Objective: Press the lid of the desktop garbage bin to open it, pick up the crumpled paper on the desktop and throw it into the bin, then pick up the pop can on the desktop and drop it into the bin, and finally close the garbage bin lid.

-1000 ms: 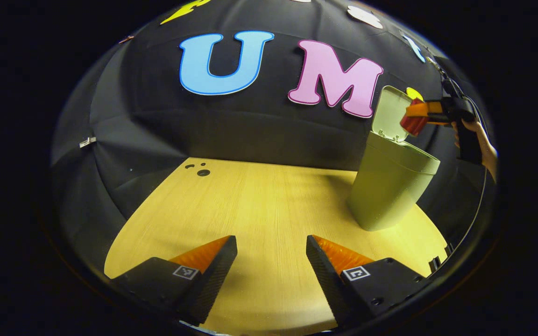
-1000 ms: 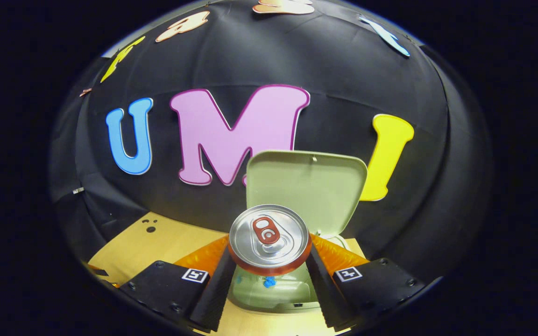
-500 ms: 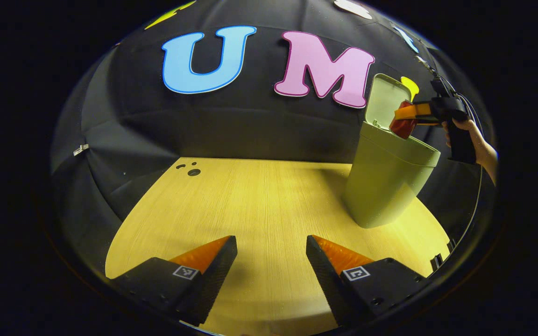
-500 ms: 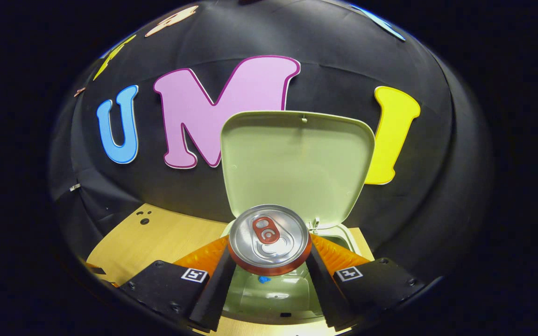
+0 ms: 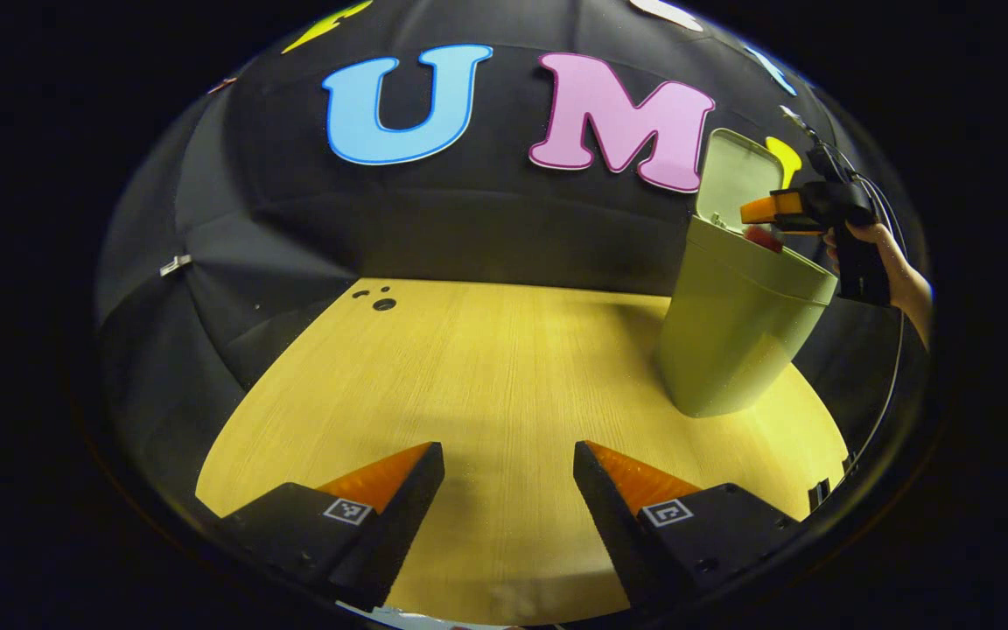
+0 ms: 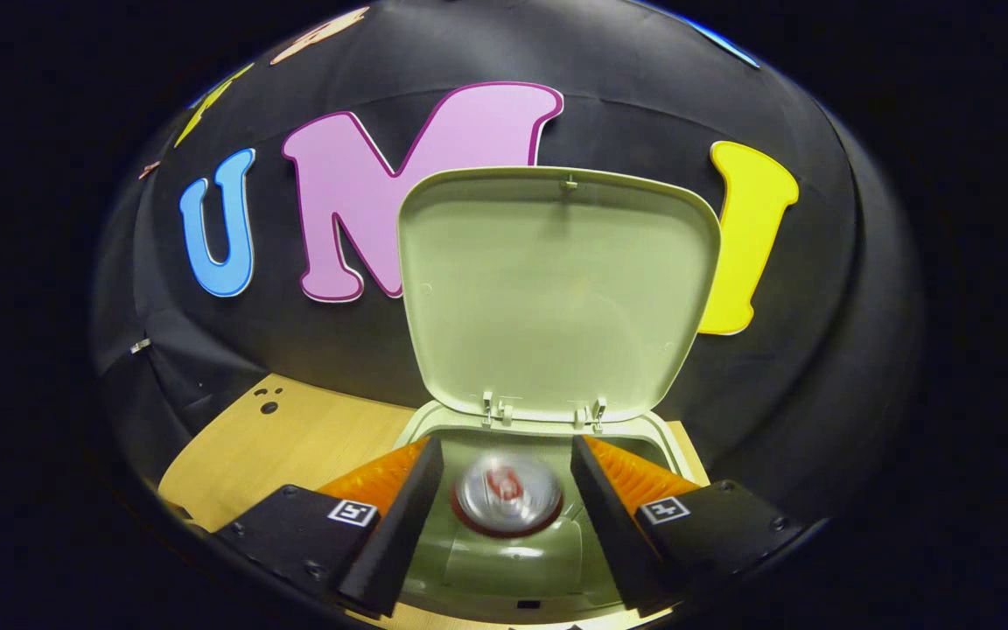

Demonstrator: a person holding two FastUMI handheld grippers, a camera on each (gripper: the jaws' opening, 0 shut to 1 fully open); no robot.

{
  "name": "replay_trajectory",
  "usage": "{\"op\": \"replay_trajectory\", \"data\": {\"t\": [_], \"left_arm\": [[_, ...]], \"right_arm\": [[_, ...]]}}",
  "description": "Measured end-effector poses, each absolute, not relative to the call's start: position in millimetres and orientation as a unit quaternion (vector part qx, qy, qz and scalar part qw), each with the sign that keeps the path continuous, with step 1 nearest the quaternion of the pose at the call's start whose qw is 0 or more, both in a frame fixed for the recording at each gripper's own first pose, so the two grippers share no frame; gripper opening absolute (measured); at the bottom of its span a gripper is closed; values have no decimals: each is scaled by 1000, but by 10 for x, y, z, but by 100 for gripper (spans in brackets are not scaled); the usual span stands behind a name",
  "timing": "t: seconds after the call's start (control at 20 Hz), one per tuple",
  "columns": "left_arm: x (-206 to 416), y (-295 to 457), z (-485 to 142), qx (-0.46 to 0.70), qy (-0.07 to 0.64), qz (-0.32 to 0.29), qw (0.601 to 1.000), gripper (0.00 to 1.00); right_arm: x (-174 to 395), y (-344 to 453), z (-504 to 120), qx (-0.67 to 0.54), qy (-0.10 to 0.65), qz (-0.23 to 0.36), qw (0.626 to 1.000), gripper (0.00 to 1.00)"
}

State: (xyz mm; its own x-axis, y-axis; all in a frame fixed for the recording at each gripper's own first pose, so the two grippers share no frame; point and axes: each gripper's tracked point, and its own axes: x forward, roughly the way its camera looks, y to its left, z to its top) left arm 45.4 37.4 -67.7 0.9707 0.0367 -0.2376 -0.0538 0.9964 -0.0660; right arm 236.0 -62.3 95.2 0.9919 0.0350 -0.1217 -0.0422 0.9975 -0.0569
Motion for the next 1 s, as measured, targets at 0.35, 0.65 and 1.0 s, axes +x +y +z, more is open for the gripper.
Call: {"op": "replay_trajectory", "data": {"t": [0.35, 0.65, 1.0], "left_arm": [[254, 312, -580, -55, 104, 59, 991, 96], [242, 342, -587, -46, 100, 39, 993, 96], [193, 466, -533, -55, 84, 35, 994, 96]], "right_arm": [[2092, -494, 1364, -7, 10, 53, 999, 96], [1708, -500, 2160, -40, -63, 50, 996, 96], [1736, -668, 2849, -63, -100, 24, 993, 98]]}}
